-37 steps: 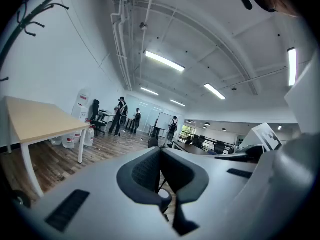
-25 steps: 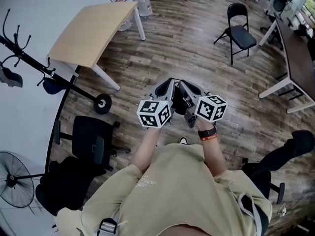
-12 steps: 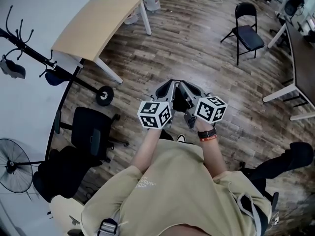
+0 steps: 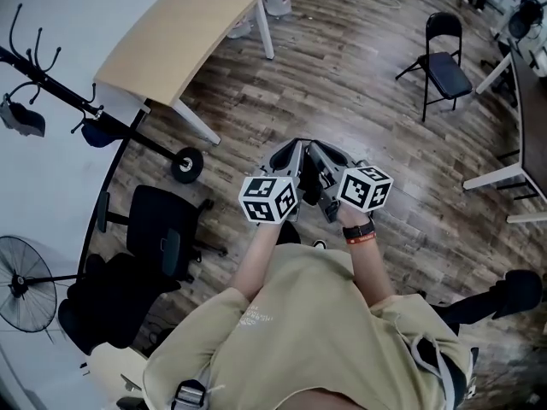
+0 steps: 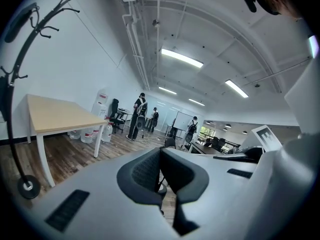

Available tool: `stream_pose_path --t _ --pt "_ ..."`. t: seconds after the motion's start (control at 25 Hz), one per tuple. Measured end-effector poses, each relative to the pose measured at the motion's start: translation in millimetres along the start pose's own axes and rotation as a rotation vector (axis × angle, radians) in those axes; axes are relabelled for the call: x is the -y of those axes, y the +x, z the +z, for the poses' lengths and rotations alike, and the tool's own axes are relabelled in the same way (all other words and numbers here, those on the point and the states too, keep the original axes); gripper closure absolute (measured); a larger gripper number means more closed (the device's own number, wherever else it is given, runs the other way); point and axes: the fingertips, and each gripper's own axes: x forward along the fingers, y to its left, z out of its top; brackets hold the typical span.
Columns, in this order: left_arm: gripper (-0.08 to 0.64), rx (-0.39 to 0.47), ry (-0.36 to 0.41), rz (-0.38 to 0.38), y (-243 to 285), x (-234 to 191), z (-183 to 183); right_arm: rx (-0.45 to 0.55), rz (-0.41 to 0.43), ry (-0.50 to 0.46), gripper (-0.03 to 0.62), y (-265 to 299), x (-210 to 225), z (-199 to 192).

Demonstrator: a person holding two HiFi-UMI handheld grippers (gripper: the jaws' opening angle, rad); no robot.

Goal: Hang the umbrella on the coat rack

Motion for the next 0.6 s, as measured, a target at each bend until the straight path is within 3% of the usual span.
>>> stream_pose_path --t 0.6 --pt "0.537 0.072 -0.060 0.065 43.6 -179.5 92.5 -0.086 0.056 -0.033 0.574 203.3 -15.4 30.5"
